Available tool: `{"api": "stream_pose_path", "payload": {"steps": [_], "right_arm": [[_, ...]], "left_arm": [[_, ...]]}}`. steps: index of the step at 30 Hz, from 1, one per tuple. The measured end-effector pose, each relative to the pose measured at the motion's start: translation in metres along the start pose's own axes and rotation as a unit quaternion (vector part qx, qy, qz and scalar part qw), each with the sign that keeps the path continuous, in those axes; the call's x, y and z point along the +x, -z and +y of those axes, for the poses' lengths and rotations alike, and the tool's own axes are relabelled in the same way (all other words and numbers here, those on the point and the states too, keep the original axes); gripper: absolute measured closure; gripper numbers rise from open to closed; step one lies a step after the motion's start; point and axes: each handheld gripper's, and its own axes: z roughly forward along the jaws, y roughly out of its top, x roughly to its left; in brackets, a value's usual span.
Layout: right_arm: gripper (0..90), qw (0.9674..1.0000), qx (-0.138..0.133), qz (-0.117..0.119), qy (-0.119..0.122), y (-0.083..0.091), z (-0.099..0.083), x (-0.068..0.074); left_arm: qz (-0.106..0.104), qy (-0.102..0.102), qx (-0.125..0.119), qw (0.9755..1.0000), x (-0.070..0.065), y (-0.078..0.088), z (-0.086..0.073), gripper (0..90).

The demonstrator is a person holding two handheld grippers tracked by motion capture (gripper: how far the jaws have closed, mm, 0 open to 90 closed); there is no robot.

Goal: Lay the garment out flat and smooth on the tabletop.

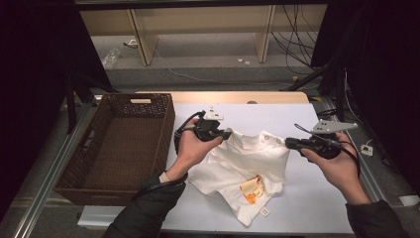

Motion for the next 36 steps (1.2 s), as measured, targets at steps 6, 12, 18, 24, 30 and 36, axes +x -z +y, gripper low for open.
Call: {"api": "stream_pose_path", "payload": {"steps": [6, 12, 18, 24, 30, 36], "right_arm": [[83.4, 0.9964, -0.017, -0.077, -0.031, -0.018, 0.026, -0.036], [65.1, 0.9798, -0.003, -0.197, -0.035, -0.03, 0.039, -0.044], [61.5, 0.9871, 0.039, -0.15, -0.041, -0.03, 0.006, -0.032], [59.6, 0.989, 0.083, -0.102, -0.067, -0.028, -0.039, -0.011], [58.0, 0.9859, 0.128, -0.06, -0.09, -0.028, -0.074, 0.012], [55.8, 0.9828, 0.146, -0.04, -0.106, -0.027, -0.082, 0.032]], "left_arm": [[0.103, 0.03, -0.073, 0.9915, 0.01, -0.017, 0.03, 36.3], [0.1, 0.019, -0.04, 0.994, 0.003, -0.022, 0.03, 21.3], [0.086, 0.016, 0.015, 0.9961, 0.0, -0.024, -0.001, 22.0], [0.062, 0.012, 0.082, 0.9946, -0.008, -0.022, -0.043, 25.1], [0.055, 0.01, 0.129, 0.99, -0.01, -0.021, -0.072, 32.6], [0.046, 0.02, 0.153, 0.987, -0.01, -0.022, -0.087, 37.2]]}}
